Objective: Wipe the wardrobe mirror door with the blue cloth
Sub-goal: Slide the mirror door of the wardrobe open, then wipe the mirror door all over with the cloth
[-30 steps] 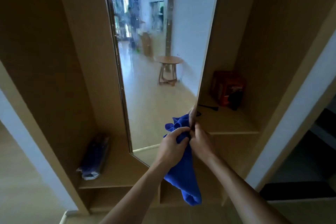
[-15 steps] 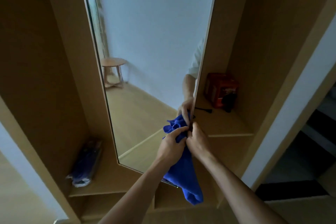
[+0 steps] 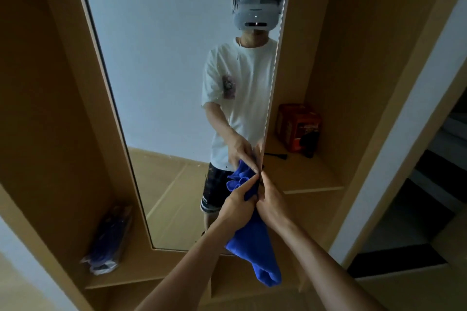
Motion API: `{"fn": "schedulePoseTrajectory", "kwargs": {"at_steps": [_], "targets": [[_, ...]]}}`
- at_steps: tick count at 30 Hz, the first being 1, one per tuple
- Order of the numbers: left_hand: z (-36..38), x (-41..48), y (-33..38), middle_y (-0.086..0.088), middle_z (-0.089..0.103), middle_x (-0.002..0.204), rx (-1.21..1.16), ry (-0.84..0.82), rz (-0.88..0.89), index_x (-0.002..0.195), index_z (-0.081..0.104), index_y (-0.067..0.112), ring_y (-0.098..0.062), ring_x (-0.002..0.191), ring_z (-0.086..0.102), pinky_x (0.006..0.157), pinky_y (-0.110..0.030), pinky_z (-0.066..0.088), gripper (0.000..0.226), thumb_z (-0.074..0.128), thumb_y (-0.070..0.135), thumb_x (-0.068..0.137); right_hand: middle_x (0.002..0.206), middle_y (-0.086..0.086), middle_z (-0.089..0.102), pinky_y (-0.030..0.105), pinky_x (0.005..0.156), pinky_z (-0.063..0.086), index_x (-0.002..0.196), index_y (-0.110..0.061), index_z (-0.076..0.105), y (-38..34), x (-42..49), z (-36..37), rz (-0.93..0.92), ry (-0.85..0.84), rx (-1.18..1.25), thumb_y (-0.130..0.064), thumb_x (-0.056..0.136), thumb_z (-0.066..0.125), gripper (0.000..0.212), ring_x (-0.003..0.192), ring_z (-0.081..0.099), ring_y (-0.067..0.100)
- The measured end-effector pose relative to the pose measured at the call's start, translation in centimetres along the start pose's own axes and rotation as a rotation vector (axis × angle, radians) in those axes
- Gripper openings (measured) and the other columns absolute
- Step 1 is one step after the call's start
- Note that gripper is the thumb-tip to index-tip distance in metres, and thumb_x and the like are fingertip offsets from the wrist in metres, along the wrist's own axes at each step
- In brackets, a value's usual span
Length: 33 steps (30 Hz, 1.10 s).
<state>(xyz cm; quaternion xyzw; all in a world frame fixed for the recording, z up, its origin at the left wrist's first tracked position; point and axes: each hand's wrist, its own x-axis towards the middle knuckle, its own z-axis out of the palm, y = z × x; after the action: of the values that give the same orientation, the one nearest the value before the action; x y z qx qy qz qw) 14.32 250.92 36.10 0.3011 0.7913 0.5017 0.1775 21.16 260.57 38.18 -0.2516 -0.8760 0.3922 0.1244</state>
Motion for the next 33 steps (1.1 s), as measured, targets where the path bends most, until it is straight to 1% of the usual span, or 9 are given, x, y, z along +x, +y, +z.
{"fn": "schedulePoseTrajectory", "kwargs": {"at_steps": [5, 7, 9, 12, 14, 19, 23, 27, 33], "targets": [[0.2, 1.2, 0.5, 0.0, 0.04, 0.161, 0.003, -0.025, -0.009, 0.157, 0.031, 0.045, -0.023, 0.145, 0.041, 0.113, -0.028, 0.037, 0.067, 0.05, 0.013, 0.102, 0.157, -0.001, 0.043, 0.04, 0.115, 0.04, 0.158, -0.035, 0.023, 0.7, -0.1, -0.2, -0.031, 0.03, 0.019, -0.007, 0.095, 0.048, 0.074, 0.14, 0.045, 0.019], [0.2, 1.5, 0.8, -0.001, 0.036, 0.163, -0.003, -0.033, 0.009, 0.16, 0.029, 0.038, -0.022, 0.148, 0.036, 0.11, -0.023, 0.033, 0.067, 0.051, 0.011, 0.103, 0.154, -0.001, 0.047, 0.039, 0.113, 0.042, 0.158, -0.034, 0.025, 0.9, 0.0, -0.3, -0.028, 0.028, 0.032, -0.006, 0.094, 0.049, 0.073, 0.137, 0.049, 0.019], [0.2, 1.5, 0.9, -0.002, 0.036, 0.163, -0.019, -0.028, 0.014, 0.159, 0.028, 0.037, -0.022, 0.149, 0.035, 0.111, -0.025, 0.033, 0.065, 0.052, 0.011, 0.104, 0.152, 0.0, 0.049, 0.041, 0.111, 0.044, 0.157, -0.033, 0.026, 1.0, 0.1, -0.7, -0.014, 0.011, 0.036, -0.007, 0.097, 0.048, 0.069, 0.135, 0.051, 0.02], [0.1, 1.2, 0.5, -0.004, 0.036, 0.163, -0.033, -0.007, 0.021, 0.158, 0.03, 0.039, -0.024, 0.145, 0.04, 0.114, -0.035, 0.039, 0.063, 0.052, 0.013, 0.105, 0.15, -0.002, 0.05, 0.037, 0.106, 0.047, 0.156, -0.033, 0.029, 1.2, 0.0, -1.1, 0.003, -0.01, 0.036, -0.013, 0.102, 0.047, 0.06, 0.132, 0.053, 0.019], [-0.2, 0.8, 0.5, -0.004, 0.035, 0.163, -0.032, 0.014, 0.029, 0.158, 0.032, 0.038, -0.024, 0.143, 0.042, 0.111, -0.035, 0.041, 0.061, 0.051, 0.014, 0.106, 0.15, -0.003, 0.049, 0.037, 0.106, 0.046, 0.155, -0.033, 0.031, 1.2, 0.0, -1.2, 0.0, -0.012, 0.061, -0.017, 0.104, 0.047, 0.056, 0.131, 0.053, 0.018], [-1.5, -0.7, 0.7, 0.0, 0.042, 0.156, -0.149, 0.051, 0.047, 0.154, 0.036, 0.044, -0.018, 0.134, 0.048, 0.107, -0.034, 0.045, 0.056, 0.05, 0.016, 0.107, 0.15, -0.006, 0.048, 0.043, 0.108, 0.046, 0.153, -0.032, 0.035, 0.9, -0.5, -0.9, -0.025, -0.041, 0.122, -0.038, 0.103, 0.047, 0.052, 0.131, 0.052, 0.017], [-3.0, -2.1, 0.9, 0.004, 0.043, 0.155, -0.272, 0.08, 0.05, 0.152, 0.039, 0.048, -0.017, 0.134, 0.051, 0.11, -0.044, 0.048, 0.054, 0.05, 0.017, 0.108, 0.146, -0.007, 0.051, 0.046, 0.104, 0.049, 0.151, -0.035, 0.037, 1.1, -0.9, -0.6, -0.03, -0.05, 0.184, -0.073, 0.084, 0.042, 0.076, 0.126, 0.055, 0.015], [-4.3, -3.3, 1.8, 0.007, 0.046, 0.149, -0.389, 0.097, 0.068, 0.15, 0.043, 0.043, -0.012, 0.128, 0.055, 0.107, -0.043, 0.052, 0.051, 0.051, 0.016, 0.107, 0.145, -0.006, 0.051, 0.045, 0.103, 0.049, 0.15, -0.031, 0.04, 0.2, -1.5, -0.6, -0.05, -0.031, 0.232, -0.076, 0.088, 0.041, 0.076, 0.125, 0.055, 0.014], [-5.7, -5.5, 2.7, 0.014, 0.049, 0.148, -0.651, 0.144, 0.074, 0.134, 0.059, 0.052, -0.019, 0.13, 0.058, 0.106, -0.049, 0.052, 0.044, 0.055, 0.019, 0.106, 0.146, -0.008, 0.05, 0.05, 0.106, 0.046, 0.149, -0.04, 0.036, -0.7, -2.5, -1.0, -0.082, 0.036, 0.271, -0.091, 0.078, 0.035, 0.087, 0.131, 0.051, 0.02]]}}
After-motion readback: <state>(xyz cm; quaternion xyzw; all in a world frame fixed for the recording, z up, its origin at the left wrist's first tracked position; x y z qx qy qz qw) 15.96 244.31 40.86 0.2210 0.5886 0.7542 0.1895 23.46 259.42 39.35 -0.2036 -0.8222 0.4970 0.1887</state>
